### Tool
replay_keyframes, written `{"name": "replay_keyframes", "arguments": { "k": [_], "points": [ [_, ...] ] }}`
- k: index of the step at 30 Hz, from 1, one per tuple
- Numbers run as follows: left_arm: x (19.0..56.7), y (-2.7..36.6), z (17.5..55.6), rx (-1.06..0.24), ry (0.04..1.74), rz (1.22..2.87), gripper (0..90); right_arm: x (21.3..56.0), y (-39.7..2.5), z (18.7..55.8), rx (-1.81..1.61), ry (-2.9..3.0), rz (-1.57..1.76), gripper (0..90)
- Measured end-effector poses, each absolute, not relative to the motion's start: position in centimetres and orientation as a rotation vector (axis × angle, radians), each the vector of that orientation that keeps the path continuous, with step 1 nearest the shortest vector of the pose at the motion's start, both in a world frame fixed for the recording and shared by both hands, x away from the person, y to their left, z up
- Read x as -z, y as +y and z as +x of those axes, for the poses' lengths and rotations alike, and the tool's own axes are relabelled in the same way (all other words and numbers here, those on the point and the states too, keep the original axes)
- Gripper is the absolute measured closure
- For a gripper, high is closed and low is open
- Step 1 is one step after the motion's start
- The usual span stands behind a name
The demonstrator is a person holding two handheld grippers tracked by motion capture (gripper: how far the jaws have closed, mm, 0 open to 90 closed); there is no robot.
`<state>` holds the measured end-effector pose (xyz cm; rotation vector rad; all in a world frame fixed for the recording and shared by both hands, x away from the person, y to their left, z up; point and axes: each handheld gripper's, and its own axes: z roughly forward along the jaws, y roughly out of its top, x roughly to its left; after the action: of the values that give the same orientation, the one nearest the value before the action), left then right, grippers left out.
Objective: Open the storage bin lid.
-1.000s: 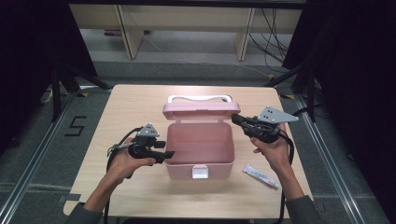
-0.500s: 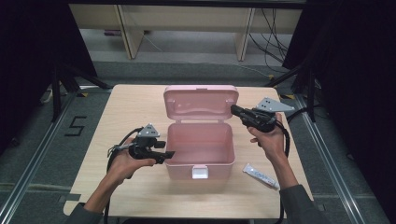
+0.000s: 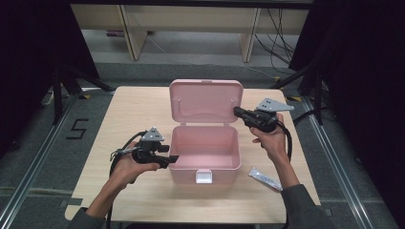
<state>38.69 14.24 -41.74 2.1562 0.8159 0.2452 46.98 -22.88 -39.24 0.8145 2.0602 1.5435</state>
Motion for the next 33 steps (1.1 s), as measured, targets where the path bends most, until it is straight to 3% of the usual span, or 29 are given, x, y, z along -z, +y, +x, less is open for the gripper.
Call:
{"name": "replay_keyframes", "arguments": {
  "k": [33],
  "points": [
    [41.8, 14.1, 38.1, -0.287, 0.830, 2.138, 47.0, 41.8, -22.4, 47.2, -1.479, 2.088, 0.859, 84.1]
  ]
}}
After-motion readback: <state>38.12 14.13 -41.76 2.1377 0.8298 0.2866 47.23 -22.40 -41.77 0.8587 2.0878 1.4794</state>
